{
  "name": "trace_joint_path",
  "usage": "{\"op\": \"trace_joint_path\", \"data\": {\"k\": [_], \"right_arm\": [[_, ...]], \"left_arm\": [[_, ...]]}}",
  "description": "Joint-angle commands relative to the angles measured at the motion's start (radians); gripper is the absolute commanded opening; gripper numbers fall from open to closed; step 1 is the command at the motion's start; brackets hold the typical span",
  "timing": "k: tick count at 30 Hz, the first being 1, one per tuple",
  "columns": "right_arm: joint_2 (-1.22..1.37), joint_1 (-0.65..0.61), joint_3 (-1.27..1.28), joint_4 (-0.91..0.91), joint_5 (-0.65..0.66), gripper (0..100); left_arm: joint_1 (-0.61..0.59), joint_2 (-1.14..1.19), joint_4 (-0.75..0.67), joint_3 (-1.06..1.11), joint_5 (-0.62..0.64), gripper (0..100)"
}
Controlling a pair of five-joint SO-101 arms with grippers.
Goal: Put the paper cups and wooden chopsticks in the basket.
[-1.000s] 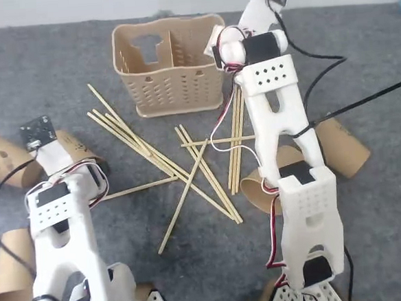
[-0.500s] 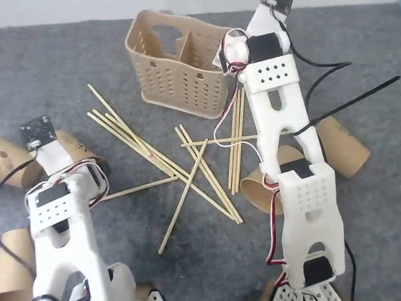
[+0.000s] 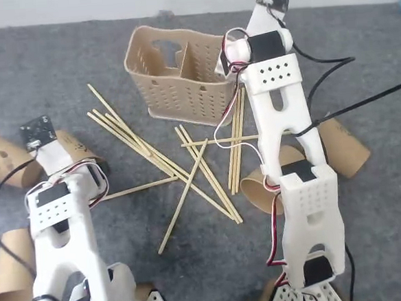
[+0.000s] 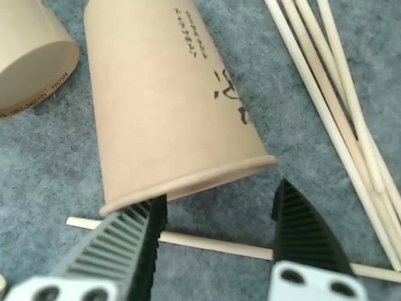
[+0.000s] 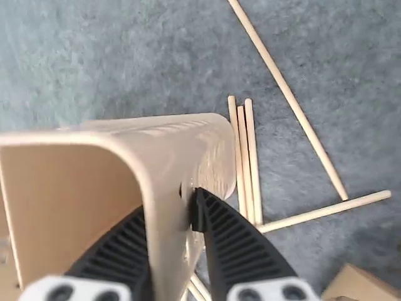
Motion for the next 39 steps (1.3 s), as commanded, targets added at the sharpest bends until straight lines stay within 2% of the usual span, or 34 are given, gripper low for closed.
{"op": "trace_joint_path", "data": {"k": [1, 9, 10, 14, 16, 20, 28, 35, 39], "right_arm": [[-0.117, -0.022, -0.029, 0.022, 0.084, 0.6], [-0.111, -0.028, -0.028, 0.035, 0.130, 1.3], [-0.114, -0.035, -0.028, 0.035, 0.158, 4.0], [-0.117, -0.041, -0.028, 0.056, 0.169, 25.5], [-0.125, -0.039, -0.029, 0.064, 0.170, 29.2], [-0.217, -0.041, -0.029, 0.116, 0.176, 26.3], [-0.561, -0.027, 0.043, 0.171, 0.319, 17.7], [-0.931, 0.070, 0.540, 0.168, 0.445, 15.1], [-1.096, 0.177, 0.855, 0.165, 0.562, 15.1]], "left_arm": [[0.009, -0.017, -0.020, -0.005, -0.006, 26], [0.006, -0.018, -0.017, -0.005, -0.006, 26], [0.005, -0.018, -0.017, -0.005, -0.006, 26], [0.005, -0.018, -0.017, -0.005, -0.006, 26], [0.005, -0.018, -0.017, -0.005, -0.006, 26], [0.005, -0.018, -0.017, -0.005, -0.006, 26], [0.005, -0.018, -0.018, -0.005, -0.006, 26], [0.005, -0.017, -0.018, -0.005, -0.006, 26], [0.008, -0.017, -0.018, -0.005, -0.006, 26]]}}
